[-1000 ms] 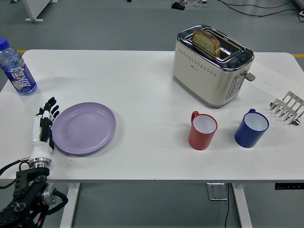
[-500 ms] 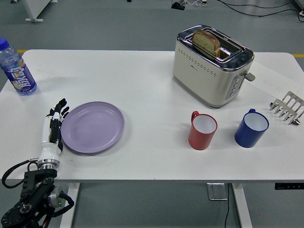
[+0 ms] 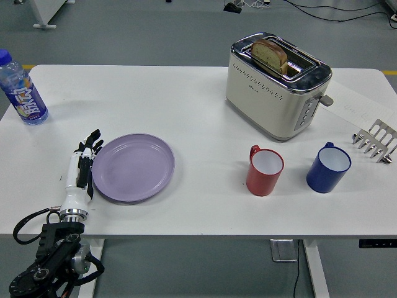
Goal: Push plate across desktop
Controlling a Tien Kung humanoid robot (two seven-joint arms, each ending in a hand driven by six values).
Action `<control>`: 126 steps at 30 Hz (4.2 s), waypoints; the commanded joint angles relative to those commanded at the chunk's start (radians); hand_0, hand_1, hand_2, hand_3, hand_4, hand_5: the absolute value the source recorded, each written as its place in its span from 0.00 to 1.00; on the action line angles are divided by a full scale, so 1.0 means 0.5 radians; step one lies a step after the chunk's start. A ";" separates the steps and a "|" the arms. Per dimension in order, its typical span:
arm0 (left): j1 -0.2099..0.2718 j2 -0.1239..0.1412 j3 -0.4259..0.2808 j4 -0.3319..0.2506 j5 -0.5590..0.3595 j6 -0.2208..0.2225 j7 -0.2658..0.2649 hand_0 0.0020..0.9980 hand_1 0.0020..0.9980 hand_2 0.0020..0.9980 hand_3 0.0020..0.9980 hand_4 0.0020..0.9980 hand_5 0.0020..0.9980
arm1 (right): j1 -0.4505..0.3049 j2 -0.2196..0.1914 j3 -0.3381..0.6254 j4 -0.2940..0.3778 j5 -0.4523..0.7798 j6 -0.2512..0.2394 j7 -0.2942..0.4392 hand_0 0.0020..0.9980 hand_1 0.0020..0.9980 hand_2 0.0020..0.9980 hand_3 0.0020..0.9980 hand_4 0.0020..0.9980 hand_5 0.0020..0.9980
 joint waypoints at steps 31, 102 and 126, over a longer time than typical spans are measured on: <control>-0.052 0.000 0.313 -0.022 -0.054 0.017 -0.016 0.88 0.91 0.93 0.85 0.51 1.00 | 0.006 -0.002 -0.028 0.000 0.026 -0.001 0.011 0.66 0.64 0.72 0.67 0.26 0.28; -0.098 0.000 0.716 -0.149 -0.066 0.065 -0.033 0.88 0.91 0.94 0.84 0.51 1.00 | 0.000 -0.006 0.039 0.000 -0.032 0.002 0.001 0.66 0.64 0.72 0.67 0.26 0.28; -0.066 0.283 -0.336 -0.317 0.040 -0.090 0.239 0.75 0.79 0.80 0.73 0.51 1.00 | -0.004 -0.003 0.034 0.000 -0.021 -0.005 0.000 0.66 0.64 0.72 0.67 0.26 0.28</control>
